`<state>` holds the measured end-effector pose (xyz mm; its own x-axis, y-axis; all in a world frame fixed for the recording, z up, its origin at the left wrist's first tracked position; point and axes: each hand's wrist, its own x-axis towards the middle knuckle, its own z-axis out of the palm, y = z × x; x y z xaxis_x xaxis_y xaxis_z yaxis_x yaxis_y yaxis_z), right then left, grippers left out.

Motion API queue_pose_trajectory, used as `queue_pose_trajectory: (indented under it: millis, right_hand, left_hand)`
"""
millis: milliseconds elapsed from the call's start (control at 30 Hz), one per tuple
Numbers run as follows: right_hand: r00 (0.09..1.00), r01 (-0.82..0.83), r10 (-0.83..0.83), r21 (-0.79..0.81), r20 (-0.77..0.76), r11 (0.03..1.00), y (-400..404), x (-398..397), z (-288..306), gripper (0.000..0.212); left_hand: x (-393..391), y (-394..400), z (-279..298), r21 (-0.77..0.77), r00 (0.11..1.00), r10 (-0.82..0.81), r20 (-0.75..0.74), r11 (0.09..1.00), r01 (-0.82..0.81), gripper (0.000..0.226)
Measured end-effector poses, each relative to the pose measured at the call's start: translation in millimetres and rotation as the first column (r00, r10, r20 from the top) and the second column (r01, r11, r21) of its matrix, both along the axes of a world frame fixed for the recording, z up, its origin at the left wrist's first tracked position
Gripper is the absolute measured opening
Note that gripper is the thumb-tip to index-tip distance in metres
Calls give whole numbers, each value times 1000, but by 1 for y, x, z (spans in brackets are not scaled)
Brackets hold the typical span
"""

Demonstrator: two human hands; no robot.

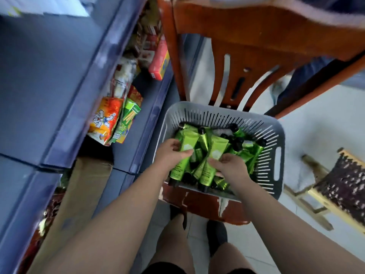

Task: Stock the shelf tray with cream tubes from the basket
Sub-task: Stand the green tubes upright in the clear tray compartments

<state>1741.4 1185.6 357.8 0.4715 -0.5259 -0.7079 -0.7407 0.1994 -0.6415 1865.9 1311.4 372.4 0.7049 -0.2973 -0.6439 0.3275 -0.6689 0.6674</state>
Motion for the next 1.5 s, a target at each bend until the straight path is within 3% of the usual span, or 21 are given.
queue_pose_trajectory:
  millis: [67, 200, 267, 400, 533, 733, 933, 1267, 1500]
  right_hand:
    - [993, -39, 43, -33, 108, 999, 2, -4, 34, 43]
    - [939, -119, 151, -121, 308, 985, 10, -8, 103, 26]
    - [877, -209, 269, -188, 399, 960, 14, -6, 142, 23]
    - [701, -316, 434, -299, 566, 900, 38, 10, 230, 15]
    - [463, -409, 488, -311, 740, 858, 84, 30, 320, 25]
    - [113, -540, 439, -316, 891, 780, 177, 41, 446, 22]
    - [-174, -639, 382, -399, 908, 657, 288, 29, 538, 19]
    - [-324, -753, 313, -444, 893, 487, 462, -9, 613, 15]
    - [-400, -777, 322, -504, 858, 377, 589, -37, 633, 15]
  left_hand:
    - [-13, 6, 33, -97, 992, 123, 20, 988, -121, 47]
    - [-36, 26, 105, -244, 955, 273, 116, 940, -239, 26]
    - [-45, 40, 147, -343, 939, 303, 163, 910, -234, 30]
    - [-57, 79, 244, -458, 872, 367, 324, 867, -195, 28]
    - [-68, 132, 344, -502, 733, 476, 485, 838, -212, 25]
    - [-104, 224, 472, -587, 470, 610, 638, 780, -217, 25]
    - [-160, 330, 559, -619, 237, 663, 710, 748, -239, 19]
    - [-241, 488, 632, -585, -17, 611, 792, 749, -313, 20]
    - [-289, 602, 645, -555, -96, 563, 821, 745, -370, 20]
